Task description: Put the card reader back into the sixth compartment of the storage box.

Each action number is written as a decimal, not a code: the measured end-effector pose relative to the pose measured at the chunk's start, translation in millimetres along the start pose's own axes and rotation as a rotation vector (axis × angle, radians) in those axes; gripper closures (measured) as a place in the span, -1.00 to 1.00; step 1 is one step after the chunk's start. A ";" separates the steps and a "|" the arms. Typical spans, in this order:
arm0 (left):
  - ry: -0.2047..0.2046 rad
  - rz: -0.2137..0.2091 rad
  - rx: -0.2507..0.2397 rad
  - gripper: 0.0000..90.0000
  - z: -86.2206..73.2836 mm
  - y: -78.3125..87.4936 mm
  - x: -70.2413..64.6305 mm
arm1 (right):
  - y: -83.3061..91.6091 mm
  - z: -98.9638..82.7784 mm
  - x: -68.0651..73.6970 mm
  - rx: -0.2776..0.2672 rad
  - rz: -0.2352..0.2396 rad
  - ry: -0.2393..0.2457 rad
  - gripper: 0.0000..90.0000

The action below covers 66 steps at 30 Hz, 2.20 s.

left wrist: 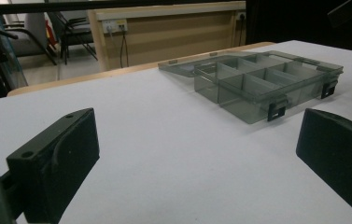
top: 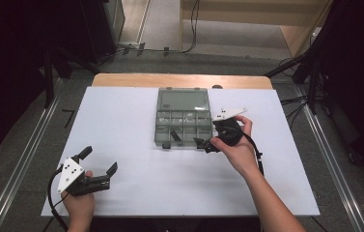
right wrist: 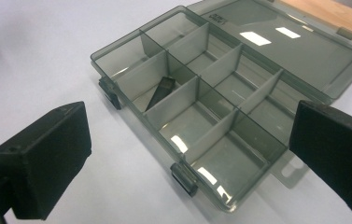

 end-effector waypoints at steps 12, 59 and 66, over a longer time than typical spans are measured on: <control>-0.001 0.000 0.000 -1.00 0.0 -0.1 -0.2 | 15.5 -21.4 -7.8 -0.035 -0.007 -0.050 -1.00; -0.008 0.005 0.005 -1.00 -0.3 -0.4 -0.8 | 74.8 -102.9 -40.3 -0.196 -0.087 -0.185 -1.00; -0.008 0.005 0.006 -1.00 -0.2 -0.2 -0.8 | 82.4 -114.6 -42.4 -0.223 -0.109 -0.195 -1.00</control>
Point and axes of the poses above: each handheld gripper's, and its own axes: y roughly backward along the jaws, z roughly out of its top, x roughly to its left, the point moved 3 cm from there along -y, roughly forward along the jaws
